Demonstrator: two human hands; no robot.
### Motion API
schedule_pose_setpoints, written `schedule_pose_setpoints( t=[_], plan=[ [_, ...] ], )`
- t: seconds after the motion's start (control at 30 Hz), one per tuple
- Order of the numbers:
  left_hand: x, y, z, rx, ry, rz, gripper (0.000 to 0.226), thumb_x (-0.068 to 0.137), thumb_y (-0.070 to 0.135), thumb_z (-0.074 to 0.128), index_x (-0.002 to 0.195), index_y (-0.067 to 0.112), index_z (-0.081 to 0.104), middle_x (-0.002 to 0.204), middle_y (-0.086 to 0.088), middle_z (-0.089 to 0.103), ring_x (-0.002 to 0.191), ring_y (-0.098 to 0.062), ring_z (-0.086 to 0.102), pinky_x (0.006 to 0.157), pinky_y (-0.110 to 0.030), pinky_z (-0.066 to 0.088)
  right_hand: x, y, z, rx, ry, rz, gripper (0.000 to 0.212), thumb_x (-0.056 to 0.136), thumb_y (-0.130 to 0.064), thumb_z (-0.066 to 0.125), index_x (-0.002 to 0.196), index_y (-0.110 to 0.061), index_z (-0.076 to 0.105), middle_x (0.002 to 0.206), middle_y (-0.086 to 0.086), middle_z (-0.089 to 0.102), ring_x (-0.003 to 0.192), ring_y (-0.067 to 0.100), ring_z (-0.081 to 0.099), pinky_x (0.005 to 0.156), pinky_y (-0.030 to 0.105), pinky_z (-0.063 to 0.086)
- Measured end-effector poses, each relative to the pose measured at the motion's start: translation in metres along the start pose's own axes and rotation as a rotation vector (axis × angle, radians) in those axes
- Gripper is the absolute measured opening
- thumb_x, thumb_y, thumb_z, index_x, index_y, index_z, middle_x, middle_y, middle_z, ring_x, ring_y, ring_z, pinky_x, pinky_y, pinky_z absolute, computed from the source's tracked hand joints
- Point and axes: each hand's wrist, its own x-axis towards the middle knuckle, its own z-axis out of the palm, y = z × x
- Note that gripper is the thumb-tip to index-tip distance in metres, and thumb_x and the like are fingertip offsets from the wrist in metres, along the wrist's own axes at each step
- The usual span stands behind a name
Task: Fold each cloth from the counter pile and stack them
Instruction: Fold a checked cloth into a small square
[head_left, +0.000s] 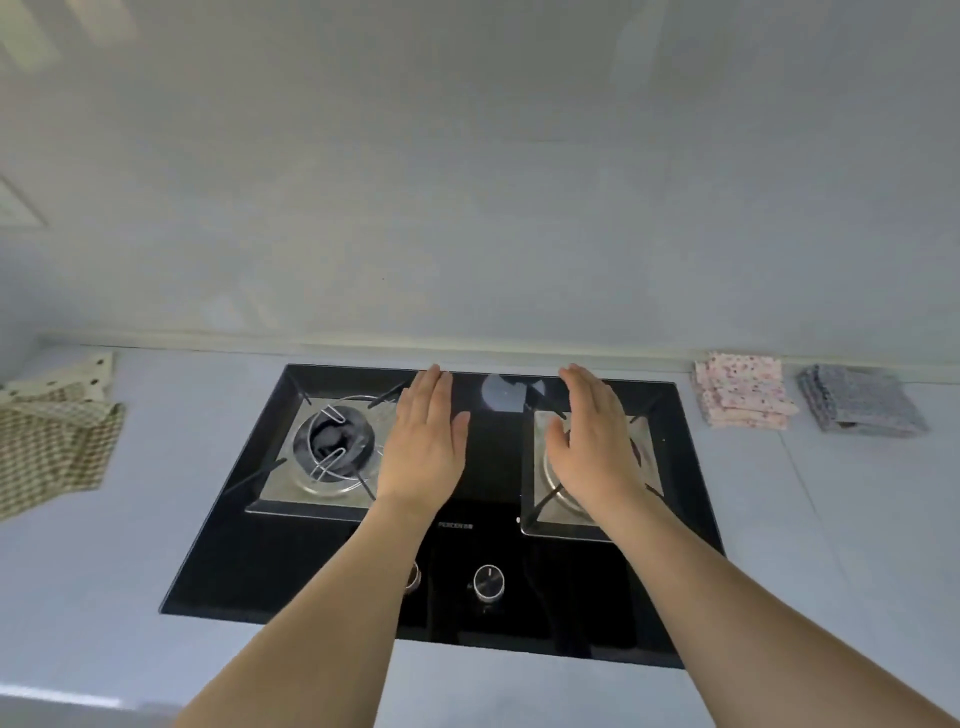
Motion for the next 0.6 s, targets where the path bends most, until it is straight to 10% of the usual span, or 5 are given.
schedule_pose_setpoints(
  t=[0.6],
  plan=[
    [-0.031,-0.295,-0.141,0.104,-0.005,-0.147,0.053,0.105,0.033,0.028,0.153,0.013,0.02,0.162,-0.002,0.017,0.149,-0.016,0.009,0.121,-0.028,-0.001,0.038,-0.285,0.194,0.128,-0.158,-0.103,0.051,0.095,-0.022,0.052,0.143,-0.02,0.035,0.149,-0.001,0.037,0.138,0.016,0.034,0.112,0.032,0.029]
  ],
)
